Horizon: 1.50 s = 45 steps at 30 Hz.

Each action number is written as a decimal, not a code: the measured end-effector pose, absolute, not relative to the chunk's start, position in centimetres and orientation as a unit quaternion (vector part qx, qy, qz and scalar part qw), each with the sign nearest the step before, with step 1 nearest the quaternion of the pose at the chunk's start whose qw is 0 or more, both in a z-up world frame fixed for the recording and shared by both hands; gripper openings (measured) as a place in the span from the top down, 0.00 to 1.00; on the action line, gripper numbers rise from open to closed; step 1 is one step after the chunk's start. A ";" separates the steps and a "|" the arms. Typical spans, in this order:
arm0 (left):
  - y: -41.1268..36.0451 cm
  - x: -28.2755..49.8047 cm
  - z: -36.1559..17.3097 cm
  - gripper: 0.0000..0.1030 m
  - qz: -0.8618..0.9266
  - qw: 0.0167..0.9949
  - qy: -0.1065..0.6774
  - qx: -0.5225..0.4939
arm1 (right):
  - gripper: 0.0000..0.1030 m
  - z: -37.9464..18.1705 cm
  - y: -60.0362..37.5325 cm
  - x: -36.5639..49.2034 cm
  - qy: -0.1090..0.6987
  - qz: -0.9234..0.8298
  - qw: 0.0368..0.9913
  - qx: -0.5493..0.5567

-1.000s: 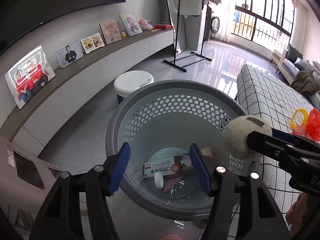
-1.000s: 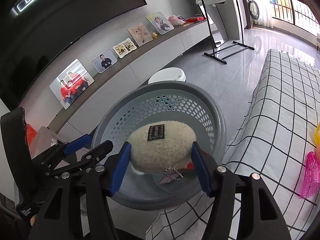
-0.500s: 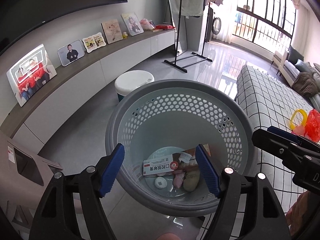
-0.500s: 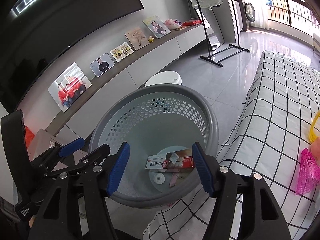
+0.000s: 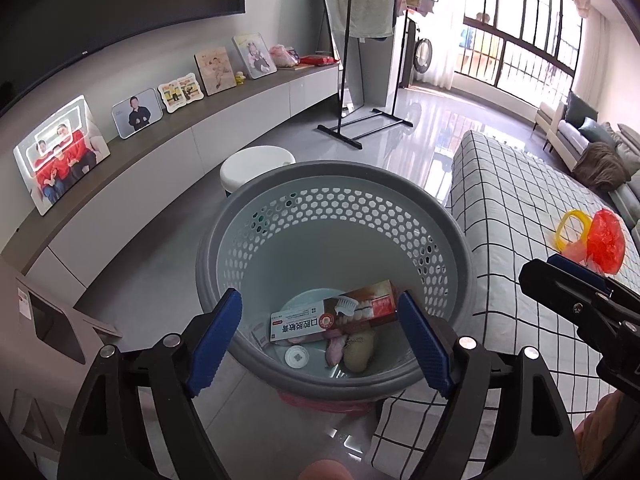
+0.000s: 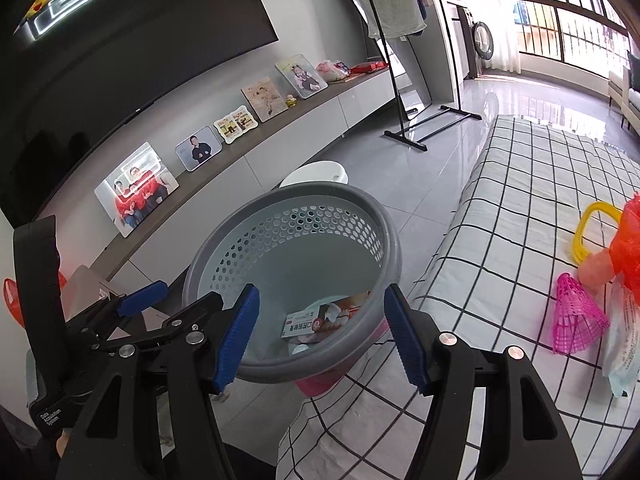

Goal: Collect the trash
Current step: 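Withdraw both tools from the basket back toward the table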

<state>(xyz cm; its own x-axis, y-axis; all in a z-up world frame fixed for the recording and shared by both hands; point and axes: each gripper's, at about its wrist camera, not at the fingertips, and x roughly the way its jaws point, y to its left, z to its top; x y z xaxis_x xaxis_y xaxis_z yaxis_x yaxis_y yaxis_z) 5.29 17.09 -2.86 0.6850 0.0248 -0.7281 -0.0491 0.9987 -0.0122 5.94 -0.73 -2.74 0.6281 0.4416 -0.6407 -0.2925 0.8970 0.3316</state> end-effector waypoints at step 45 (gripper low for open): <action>-7.2 8.4 -7.0 0.08 -0.111 0.903 0.411 0.056 | 0.34 -9.6 -30.2 2.8 0.447 -0.056 0.888 0.093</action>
<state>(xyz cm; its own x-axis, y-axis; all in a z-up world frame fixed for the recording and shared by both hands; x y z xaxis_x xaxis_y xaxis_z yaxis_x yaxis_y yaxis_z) 8.36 -7.25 -6.98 0.6377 -0.1543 -0.7547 0.2471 0.9689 0.0107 2.83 -30.17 -9.65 0.5948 -0.0161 -0.8037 0.1829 0.9763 0.1157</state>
